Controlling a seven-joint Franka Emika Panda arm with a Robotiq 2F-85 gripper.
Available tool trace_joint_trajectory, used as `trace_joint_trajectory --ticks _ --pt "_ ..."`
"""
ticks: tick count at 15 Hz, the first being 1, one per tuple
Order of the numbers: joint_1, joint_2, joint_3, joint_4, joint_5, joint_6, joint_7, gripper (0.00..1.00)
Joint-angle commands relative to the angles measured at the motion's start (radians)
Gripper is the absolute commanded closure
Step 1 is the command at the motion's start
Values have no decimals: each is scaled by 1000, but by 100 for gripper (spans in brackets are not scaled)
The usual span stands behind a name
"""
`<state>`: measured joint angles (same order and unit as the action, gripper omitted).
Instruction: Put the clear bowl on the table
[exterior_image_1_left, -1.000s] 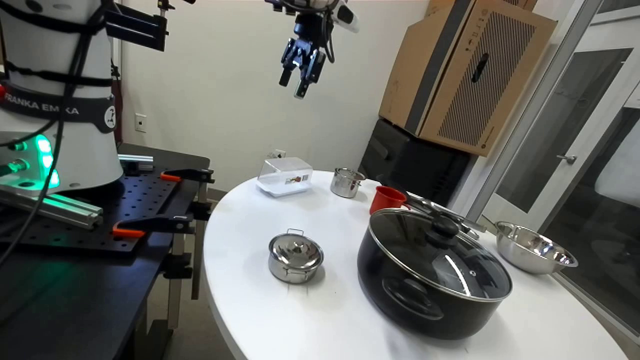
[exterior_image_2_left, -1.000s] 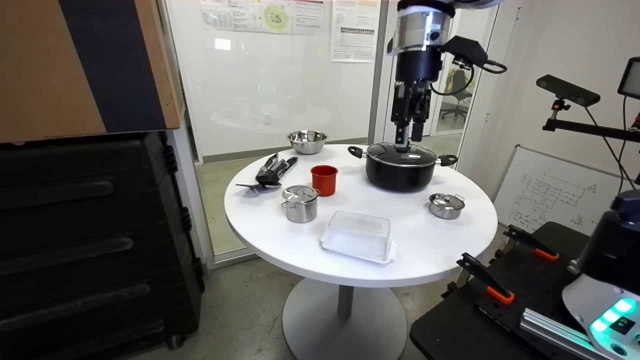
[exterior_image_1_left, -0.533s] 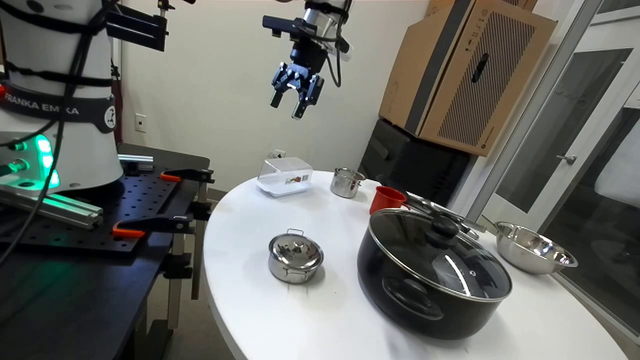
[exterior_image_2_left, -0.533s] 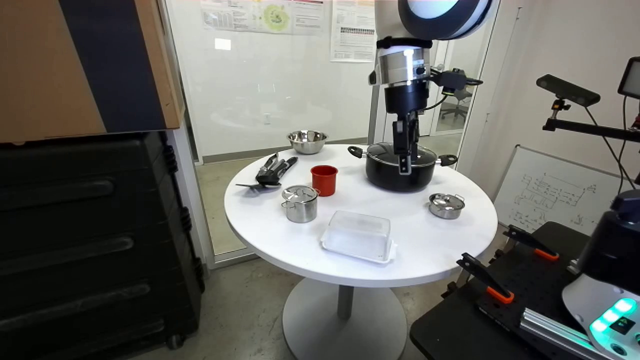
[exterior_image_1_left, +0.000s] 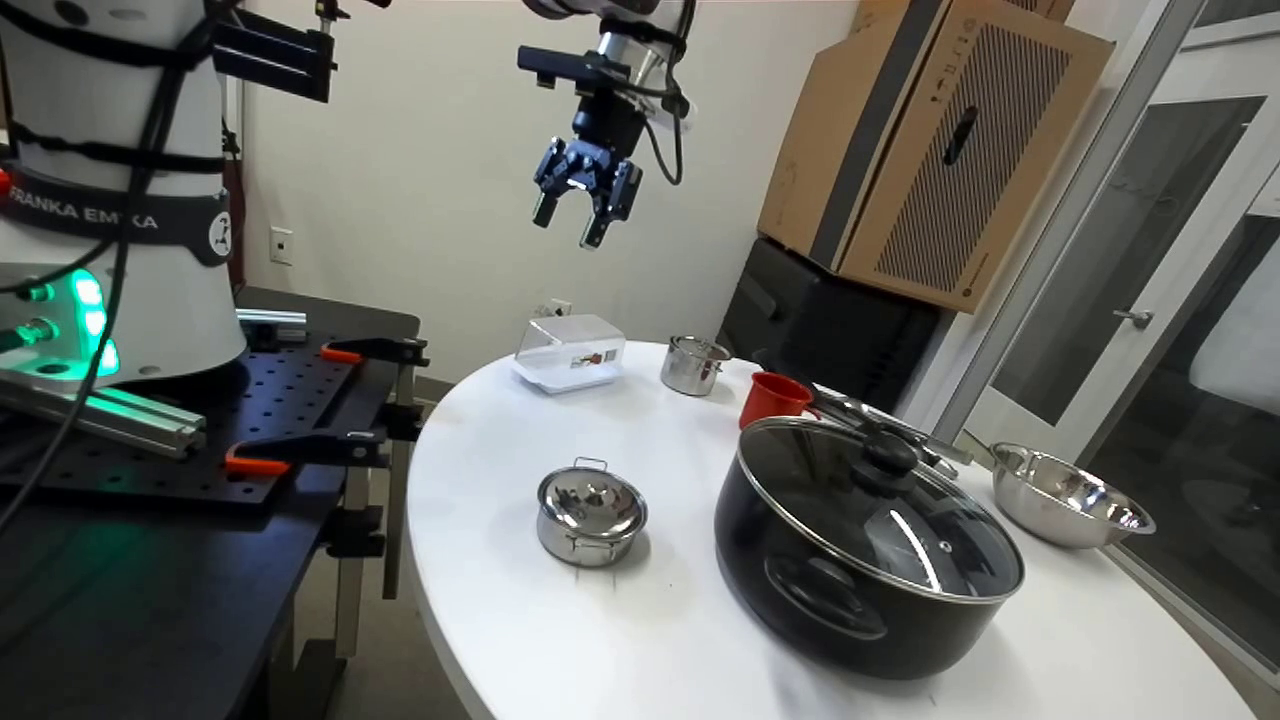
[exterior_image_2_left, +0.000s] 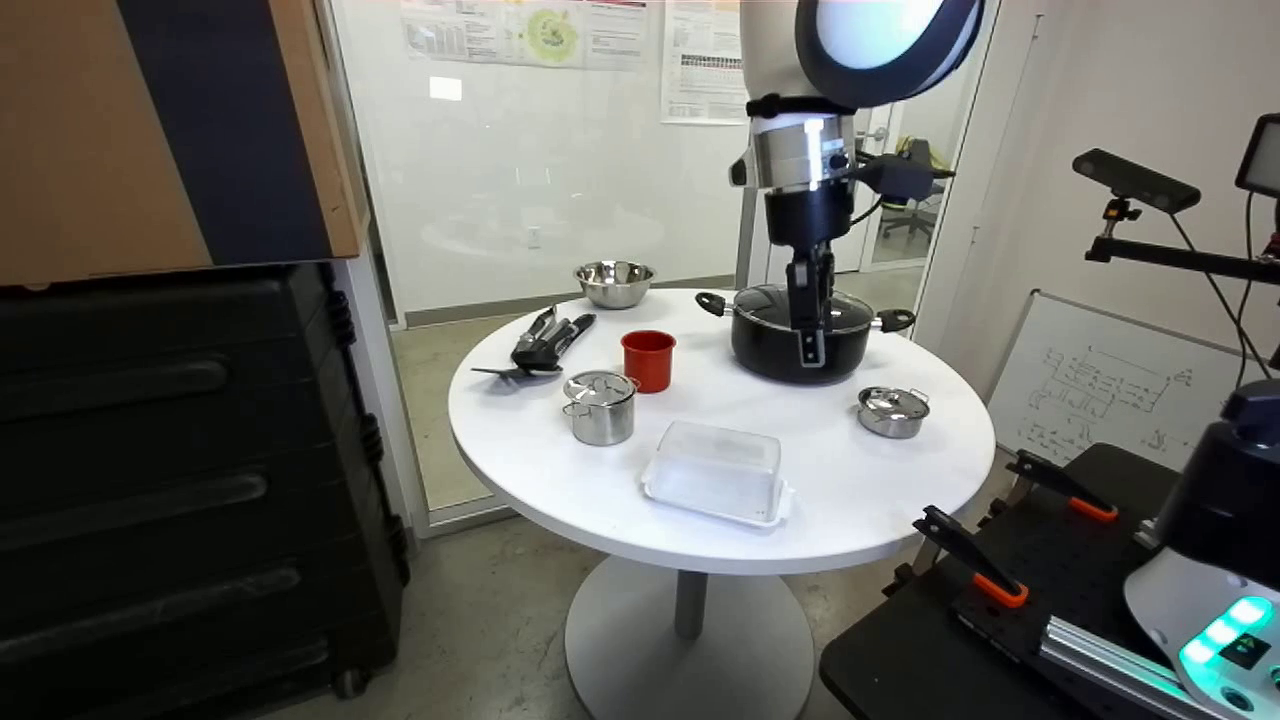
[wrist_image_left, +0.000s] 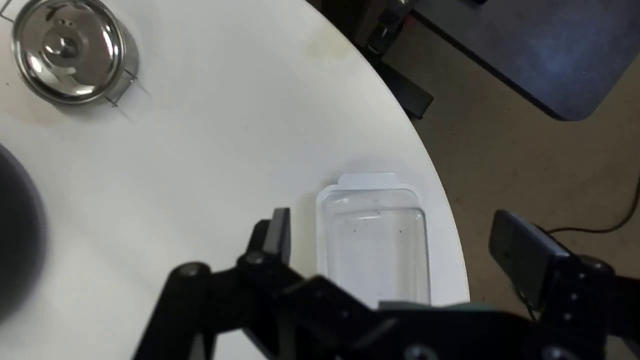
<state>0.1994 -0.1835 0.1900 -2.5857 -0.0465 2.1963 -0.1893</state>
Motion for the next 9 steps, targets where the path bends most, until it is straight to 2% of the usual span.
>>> trace_joint_trajectory --ticks 1,6,9 --pt "11 101 42 -7 -136 135 70 0" --pt "17 232 56 14 -305 286 182 0" --pt "22 307 49 50 -266 288 92 0"
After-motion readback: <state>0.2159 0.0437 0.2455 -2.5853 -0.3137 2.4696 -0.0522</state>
